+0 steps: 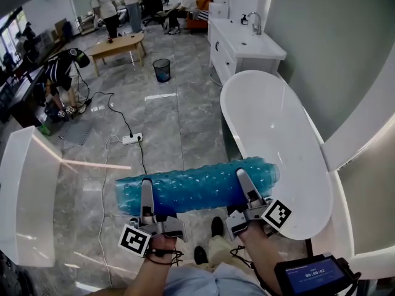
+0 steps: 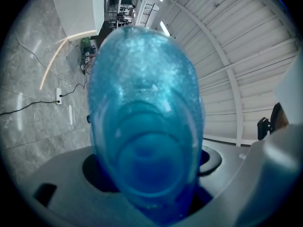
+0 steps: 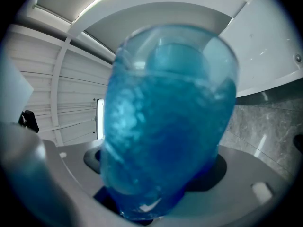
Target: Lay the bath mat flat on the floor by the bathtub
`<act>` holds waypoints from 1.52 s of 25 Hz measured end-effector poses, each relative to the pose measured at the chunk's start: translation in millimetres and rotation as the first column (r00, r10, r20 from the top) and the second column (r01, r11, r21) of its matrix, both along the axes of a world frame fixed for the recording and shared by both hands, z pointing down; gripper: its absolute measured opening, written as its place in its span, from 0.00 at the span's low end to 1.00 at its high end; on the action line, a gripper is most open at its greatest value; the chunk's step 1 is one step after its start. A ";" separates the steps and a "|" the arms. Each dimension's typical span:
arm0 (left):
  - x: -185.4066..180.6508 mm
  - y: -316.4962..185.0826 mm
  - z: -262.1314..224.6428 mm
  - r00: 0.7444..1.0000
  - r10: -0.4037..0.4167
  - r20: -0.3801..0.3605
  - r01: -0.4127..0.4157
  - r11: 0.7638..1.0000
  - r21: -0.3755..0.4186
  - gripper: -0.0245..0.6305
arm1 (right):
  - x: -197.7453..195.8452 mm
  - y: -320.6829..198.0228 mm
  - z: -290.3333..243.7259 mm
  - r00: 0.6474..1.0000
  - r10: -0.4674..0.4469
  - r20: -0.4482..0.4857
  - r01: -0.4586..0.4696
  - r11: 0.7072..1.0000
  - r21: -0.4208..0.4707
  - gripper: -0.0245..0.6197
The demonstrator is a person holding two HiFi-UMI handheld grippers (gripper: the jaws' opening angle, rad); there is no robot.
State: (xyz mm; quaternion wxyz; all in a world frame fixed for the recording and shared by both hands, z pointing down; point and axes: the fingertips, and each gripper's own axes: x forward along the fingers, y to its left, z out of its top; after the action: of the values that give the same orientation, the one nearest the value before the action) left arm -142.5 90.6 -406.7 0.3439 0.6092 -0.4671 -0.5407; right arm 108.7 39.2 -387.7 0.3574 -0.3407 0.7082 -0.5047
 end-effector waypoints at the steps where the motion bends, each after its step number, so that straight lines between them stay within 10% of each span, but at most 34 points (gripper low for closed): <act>1: -2.7 -3.9 2.0 1.000 0.000 -0.001 0.000 1.000 -0.003 0.60 | -2.8 -4.0 1.9 1.000 -0.001 0.000 0.001 1.000 -0.002 0.66; 23: -33.0 -292.0 79.0 0.998 -0.063 0.002 0.063 0.993 -0.100 0.61 | -36.7 -306.3 82.2 0.997 -0.082 -0.007 0.080 0.991 -0.107 0.65; 38: -97.1 -403.9 63.4 0.989 -0.148 0.019 0.149 0.988 -0.048 0.61 | -108.0 -441.3 71.8 0.984 -0.175 0.003 0.175 0.983 -0.049 0.65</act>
State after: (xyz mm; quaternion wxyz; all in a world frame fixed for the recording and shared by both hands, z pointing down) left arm -239.6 -313.3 -343.4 0.3139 0.5682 -0.5271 -0.5485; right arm 0.6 -402.2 -316.0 0.3027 -0.2859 0.7229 -0.5513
